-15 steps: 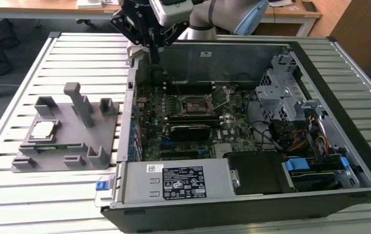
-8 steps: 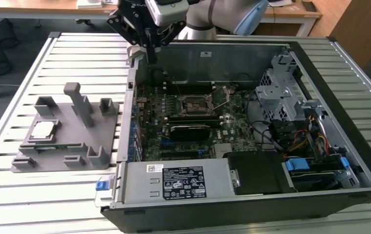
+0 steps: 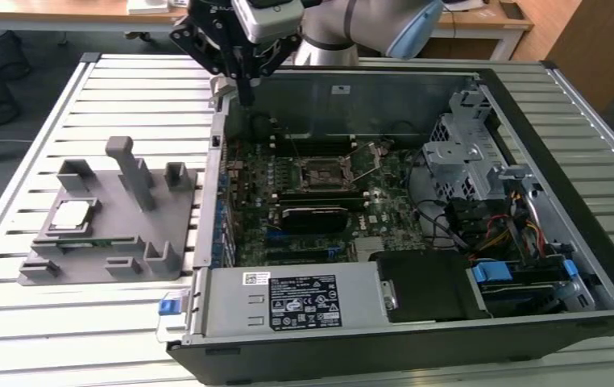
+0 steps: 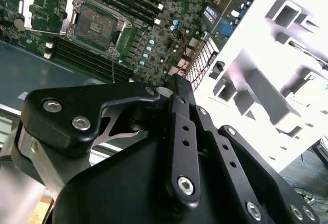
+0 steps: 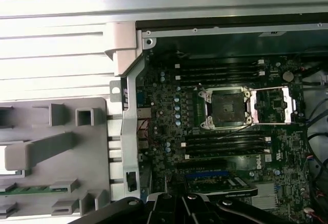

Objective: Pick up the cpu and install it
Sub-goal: 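Reach for the cpu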

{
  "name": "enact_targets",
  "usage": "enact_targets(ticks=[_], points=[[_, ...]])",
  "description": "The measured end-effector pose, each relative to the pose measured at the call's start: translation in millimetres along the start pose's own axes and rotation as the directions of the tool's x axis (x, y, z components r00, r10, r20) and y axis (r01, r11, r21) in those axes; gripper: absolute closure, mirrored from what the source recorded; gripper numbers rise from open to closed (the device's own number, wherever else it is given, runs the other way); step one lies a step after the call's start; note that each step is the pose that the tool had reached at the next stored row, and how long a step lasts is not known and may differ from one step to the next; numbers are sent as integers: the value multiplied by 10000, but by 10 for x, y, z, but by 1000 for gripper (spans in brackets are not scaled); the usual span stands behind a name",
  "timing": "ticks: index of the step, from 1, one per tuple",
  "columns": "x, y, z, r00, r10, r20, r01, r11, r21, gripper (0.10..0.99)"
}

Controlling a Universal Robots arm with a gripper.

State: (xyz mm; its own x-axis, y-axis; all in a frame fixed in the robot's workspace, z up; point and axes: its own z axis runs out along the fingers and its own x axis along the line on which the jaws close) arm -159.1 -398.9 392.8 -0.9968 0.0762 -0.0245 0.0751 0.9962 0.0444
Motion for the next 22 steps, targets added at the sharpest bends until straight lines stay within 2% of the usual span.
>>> enact_targets(ticks=[22], points=[[100,-8,4,10000,1,0,-1,10000,0,976]])
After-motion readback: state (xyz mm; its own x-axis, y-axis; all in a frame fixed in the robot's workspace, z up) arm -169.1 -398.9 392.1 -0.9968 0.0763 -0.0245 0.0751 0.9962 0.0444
